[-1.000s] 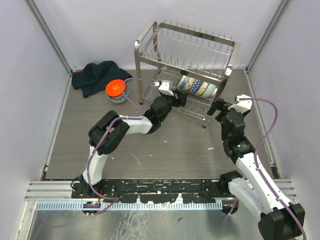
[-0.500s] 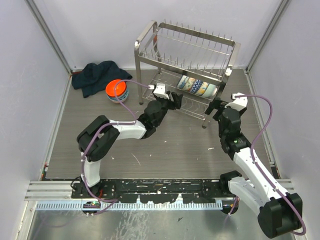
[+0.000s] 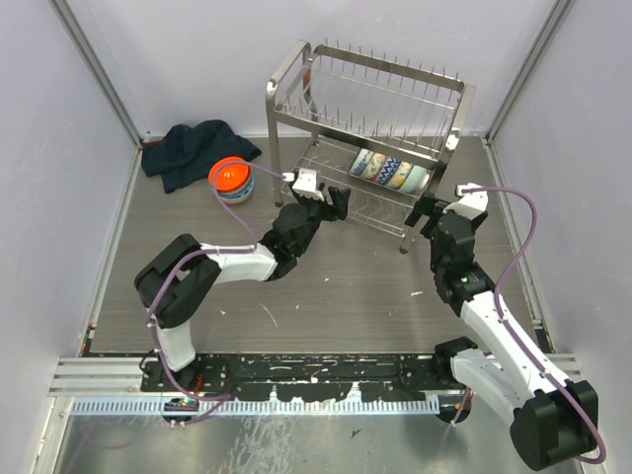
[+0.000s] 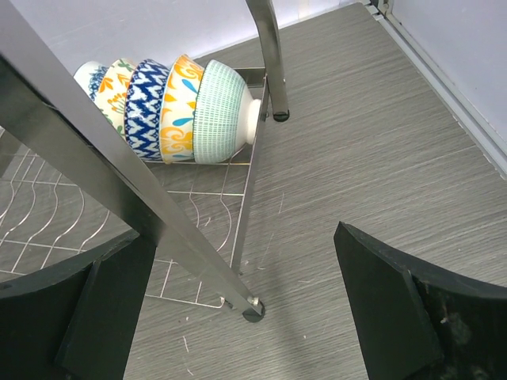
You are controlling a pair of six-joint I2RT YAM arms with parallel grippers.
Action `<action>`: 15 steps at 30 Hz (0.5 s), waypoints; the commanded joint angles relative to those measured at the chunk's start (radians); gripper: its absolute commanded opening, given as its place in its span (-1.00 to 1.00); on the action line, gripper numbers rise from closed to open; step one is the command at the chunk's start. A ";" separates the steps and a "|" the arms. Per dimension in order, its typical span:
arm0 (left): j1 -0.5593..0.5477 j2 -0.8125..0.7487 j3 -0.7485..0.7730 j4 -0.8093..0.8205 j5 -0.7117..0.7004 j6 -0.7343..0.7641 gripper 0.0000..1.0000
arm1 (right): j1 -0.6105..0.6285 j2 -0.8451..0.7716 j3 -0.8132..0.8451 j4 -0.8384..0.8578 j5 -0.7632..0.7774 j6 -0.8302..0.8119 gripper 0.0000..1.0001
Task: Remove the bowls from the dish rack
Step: Adjust the dish rack at the center of the board.
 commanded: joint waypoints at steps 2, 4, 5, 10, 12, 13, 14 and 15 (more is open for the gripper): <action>-0.007 -0.082 -0.068 0.044 0.003 -0.014 0.51 | -0.028 -0.003 0.023 0.032 0.135 -0.031 1.00; -0.028 -0.099 -0.083 0.040 0.008 0.002 0.51 | -0.042 -0.007 0.023 0.025 0.135 -0.030 1.00; -0.037 -0.108 -0.089 0.038 0.009 0.006 0.51 | -0.050 -0.006 0.022 0.021 0.136 -0.028 1.00; -0.072 -0.132 -0.120 0.036 0.025 0.000 0.52 | -0.091 -0.011 0.028 0.002 0.119 -0.022 1.00; -0.083 -0.135 -0.120 0.030 0.030 0.001 0.52 | -0.113 -0.001 0.038 -0.011 0.111 -0.019 1.00; -0.087 -0.135 -0.119 0.028 0.032 -0.001 0.52 | -0.123 0.005 0.042 -0.015 0.106 -0.017 1.00; -0.090 -0.134 -0.116 0.026 0.035 -0.003 0.52 | -0.135 0.010 0.047 -0.019 0.100 -0.015 1.00; -0.093 -0.131 -0.115 0.027 0.036 -0.005 0.52 | -0.147 0.017 0.054 -0.028 0.093 -0.012 1.00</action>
